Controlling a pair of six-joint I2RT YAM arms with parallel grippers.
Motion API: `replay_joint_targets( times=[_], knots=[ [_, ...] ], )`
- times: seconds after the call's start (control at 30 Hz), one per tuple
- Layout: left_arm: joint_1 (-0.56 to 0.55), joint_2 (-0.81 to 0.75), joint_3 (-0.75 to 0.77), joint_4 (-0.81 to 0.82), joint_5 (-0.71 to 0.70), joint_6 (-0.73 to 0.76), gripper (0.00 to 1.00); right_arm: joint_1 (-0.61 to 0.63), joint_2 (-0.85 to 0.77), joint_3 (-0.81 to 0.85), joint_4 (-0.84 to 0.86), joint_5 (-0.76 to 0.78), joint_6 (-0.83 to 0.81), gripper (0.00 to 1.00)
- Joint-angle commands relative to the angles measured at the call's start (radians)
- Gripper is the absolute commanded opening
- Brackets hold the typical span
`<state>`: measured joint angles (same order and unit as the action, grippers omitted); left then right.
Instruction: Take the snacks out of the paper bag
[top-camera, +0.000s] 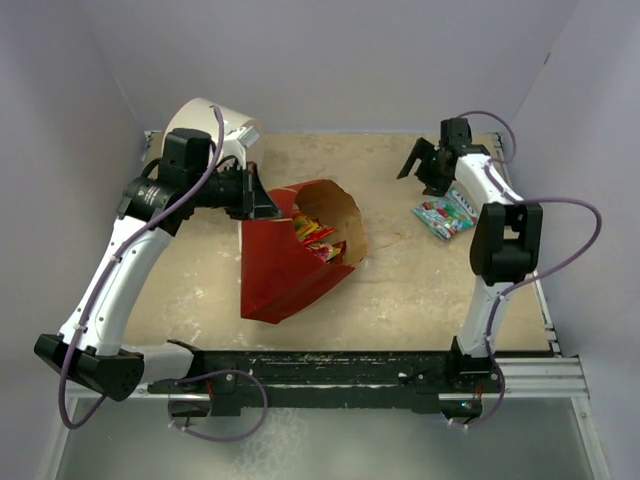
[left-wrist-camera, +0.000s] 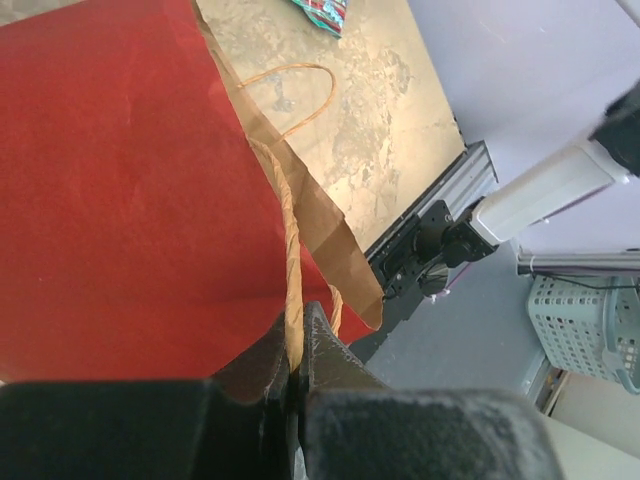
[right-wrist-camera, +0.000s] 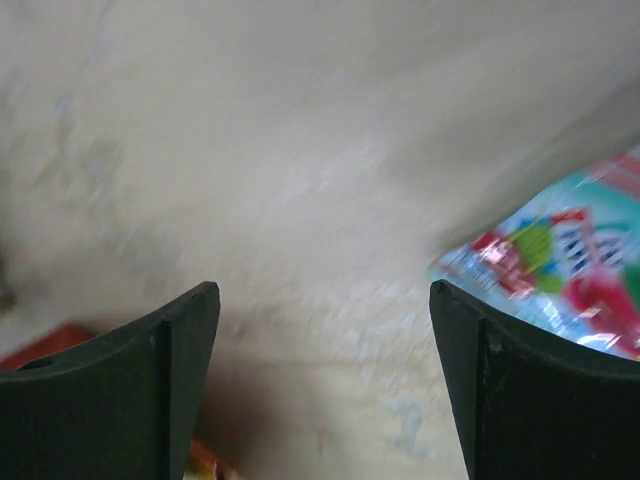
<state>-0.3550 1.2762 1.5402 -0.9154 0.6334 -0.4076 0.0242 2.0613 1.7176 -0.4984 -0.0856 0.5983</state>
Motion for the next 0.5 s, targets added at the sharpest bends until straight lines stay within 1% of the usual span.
replay_joint_targets(
  times=[0.0,0.07,0.2,0.33,0.4,0.47],
  knots=[
    [-0.001,-0.026,0.001,0.040,-0.034,-0.002,0.00,0.029,-0.171,-0.144,0.032,-0.417,-0.140,0.88],
    [-0.001,-0.028,0.002,0.056,-0.027,-0.015,0.00,0.049,-0.204,-0.231,0.033,-0.542,-0.164,0.88],
    [-0.002,-0.022,0.007,0.070,-0.002,-0.042,0.00,0.098,-0.244,-0.322,0.037,-0.634,-0.166,0.88],
    [-0.001,-0.027,0.014,0.067,-0.005,-0.064,0.00,0.143,-0.217,-0.321,-0.044,-0.613,-0.191,0.89],
    [-0.002,-0.034,0.017,0.066,-0.013,-0.074,0.00,0.149,-0.212,-0.326,-0.096,-0.556,-0.210,0.89],
    [-0.001,-0.039,0.017,0.068,-0.019,-0.086,0.00,0.149,-0.233,-0.351,-0.098,-0.538,-0.217,0.87]
  ],
)
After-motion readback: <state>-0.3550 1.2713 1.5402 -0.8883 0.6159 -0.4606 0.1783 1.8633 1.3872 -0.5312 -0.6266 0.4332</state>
